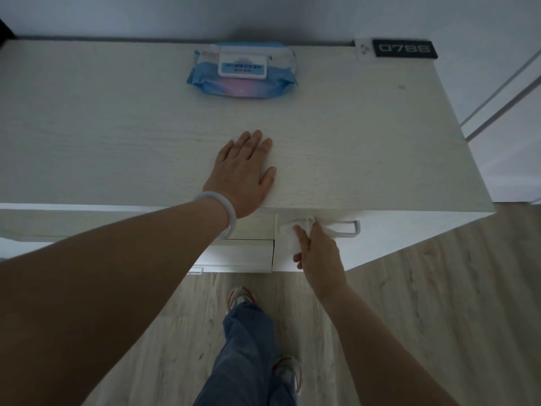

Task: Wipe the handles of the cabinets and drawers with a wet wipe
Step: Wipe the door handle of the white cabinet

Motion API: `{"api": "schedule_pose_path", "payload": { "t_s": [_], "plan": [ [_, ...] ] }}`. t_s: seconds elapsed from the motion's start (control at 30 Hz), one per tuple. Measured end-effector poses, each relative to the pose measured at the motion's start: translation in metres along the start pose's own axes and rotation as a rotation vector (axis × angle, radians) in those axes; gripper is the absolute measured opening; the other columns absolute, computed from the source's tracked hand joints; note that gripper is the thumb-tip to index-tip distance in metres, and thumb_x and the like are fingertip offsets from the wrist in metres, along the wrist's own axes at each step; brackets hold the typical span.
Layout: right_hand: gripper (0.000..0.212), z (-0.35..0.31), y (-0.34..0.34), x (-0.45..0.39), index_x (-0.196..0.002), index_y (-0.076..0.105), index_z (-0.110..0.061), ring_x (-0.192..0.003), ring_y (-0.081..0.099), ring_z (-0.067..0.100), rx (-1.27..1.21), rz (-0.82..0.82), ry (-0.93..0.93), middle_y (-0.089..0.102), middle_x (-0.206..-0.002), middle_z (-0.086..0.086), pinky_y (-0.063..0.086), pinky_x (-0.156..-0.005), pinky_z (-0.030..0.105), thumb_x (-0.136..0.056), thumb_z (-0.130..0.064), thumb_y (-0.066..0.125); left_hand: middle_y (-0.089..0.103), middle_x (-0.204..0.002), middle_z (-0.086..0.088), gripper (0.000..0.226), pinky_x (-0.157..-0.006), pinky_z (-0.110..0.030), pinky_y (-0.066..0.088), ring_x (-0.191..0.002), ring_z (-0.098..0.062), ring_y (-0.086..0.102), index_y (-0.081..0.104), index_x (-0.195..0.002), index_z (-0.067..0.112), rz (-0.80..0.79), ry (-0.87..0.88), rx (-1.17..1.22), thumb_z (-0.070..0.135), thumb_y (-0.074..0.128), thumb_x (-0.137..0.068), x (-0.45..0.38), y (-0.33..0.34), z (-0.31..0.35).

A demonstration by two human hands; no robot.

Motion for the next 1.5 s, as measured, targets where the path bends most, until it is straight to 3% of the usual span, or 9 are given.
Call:
{"api": "schedule_pose_path", "payload": {
  "t_s": [0.13,0.4,0.57,0.63,0.9,1.03,1.17,1.3,1.5],
  "plan": [
    [0.055,0.001,-0.025,0.004,-0.139,0.043,-0.018,-0.074,0.069,0.022,0.379,-0.016,-0.178,0.071,-0.082,0.006,0.054,-0.071,0.038,-0.098,-0.05,0.026,0.02,-0.16,-0.004,0.067,-0.12,-0.039,0.01,-0.148,-0.02,0.015,0.025,-0.151,0.019,0.005,0.001,-0.003,0.05,0.019,-0.092,-0.001,-0.001,-0.001],
    [0.036,0.044,-0.102,0.046,-0.119,0.06,-0.001,-0.112,0.041,0.03,0.152,0.431,0.044,0.041,-0.125,0.016,0.038,-0.083,0.031,-0.1,-0.026,0.042,0.02,-0.16,-0.005,0.067,-0.12,-0.038,0.01,-0.148,-0.021,0.015,0.026,-0.151,0.019,0.006,0.004,0.006,0.049,0.019,-0.092,0.0,-0.002,0.001],
    [0.023,0.083,-0.13,0.051,-0.092,0.057,-0.004,-0.079,0.055,0.026,-0.303,0.583,0.248,0.055,-0.085,0.011,0.042,-0.067,0.033,-0.099,-0.02,0.043,0.018,-0.16,-0.004,0.067,-0.121,-0.038,0.009,-0.148,-0.02,0.014,0.024,-0.152,0.019,-0.001,0.007,0.005,0.05,0.018,-0.092,0.0,0.001,0.001],
    [0.017,0.084,-0.134,0.051,-0.099,0.059,-0.006,-0.08,0.055,0.021,-0.356,0.627,0.275,0.059,-0.084,0.006,0.042,-0.066,0.028,-0.099,-0.011,0.043,0.018,-0.16,-0.003,0.067,-0.121,-0.038,0.009,-0.148,-0.02,0.013,0.024,-0.152,0.019,0.0,0.004,-0.003,0.05,0.018,-0.093,-0.001,0.001,0.0],
    [0.023,0.077,-0.17,0.072,-0.118,0.047,-0.001,-0.089,0.06,0.04,-0.141,0.899,0.357,0.062,-0.104,0.025,0.037,-0.066,0.034,-0.096,-0.005,0.042,0.02,-0.16,-0.004,0.071,-0.12,-0.038,0.01,-0.148,-0.021,0.015,0.025,-0.152,0.019,0.013,0.008,-0.007,0.052,0.012,-0.09,0.0,-0.001,0.001],
    [0.024,0.094,-0.16,0.06,-0.113,0.055,0.002,-0.087,0.064,0.041,-0.05,0.745,0.393,0.064,-0.095,0.022,0.038,-0.065,0.031,-0.093,-0.008,0.046,0.018,-0.16,-0.004,0.068,-0.121,-0.037,0.008,-0.148,-0.02,0.013,0.023,-0.152,0.019,0.001,0.003,-0.003,0.05,0.016,-0.092,0.0,0.0,0.0],
    [0.019,0.101,-0.075,0.03,-0.102,0.066,-0.005,-0.075,0.069,0.023,-0.8,0.42,0.508,0.07,-0.085,0.007,0.056,-0.065,0.032,-0.092,-0.004,0.05,0.018,-0.16,-0.004,0.067,-0.121,-0.037,0.008,-0.148,-0.02,0.013,0.024,-0.152,0.019,0.003,0.01,-0.005,0.05,0.017,-0.093,0.0,0.0,0.0],
    [0.02,0.081,-0.044,0.021,-0.108,0.063,0.0,-0.092,0.071,0.025,-1.547,0.286,0.484,0.073,-0.098,0.012,0.058,-0.084,0.041,-0.097,-0.005,0.047,0.02,-0.16,-0.004,0.068,-0.12,-0.038,0.009,-0.148,-0.021,0.015,0.025,-0.151,0.019,0.013,0.012,-0.005,0.051,0.015,-0.092,-0.001,0.001,0.0],
    [0.013,0.076,-0.025,0.015,-0.099,0.067,0.0,-0.085,0.073,0.021,-1.796,0.238,0.612,0.074,-0.096,0.013,0.058,-0.081,0.038,-0.093,-0.009,0.058,0.021,-0.159,-0.005,0.069,-0.12,-0.038,0.009,-0.148,-0.021,0.016,0.025,-0.151,0.019,0.022,0.01,-0.009,0.051,0.016,-0.091,-0.001,0.001,0.0]
  ]
}}
Point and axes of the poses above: each hand's wrist, its own x-axis away from the middle knuckle, its own y-axis out of the palm, z = x × y, the point moved 10 cm from there along -x, towards the middle knuckle
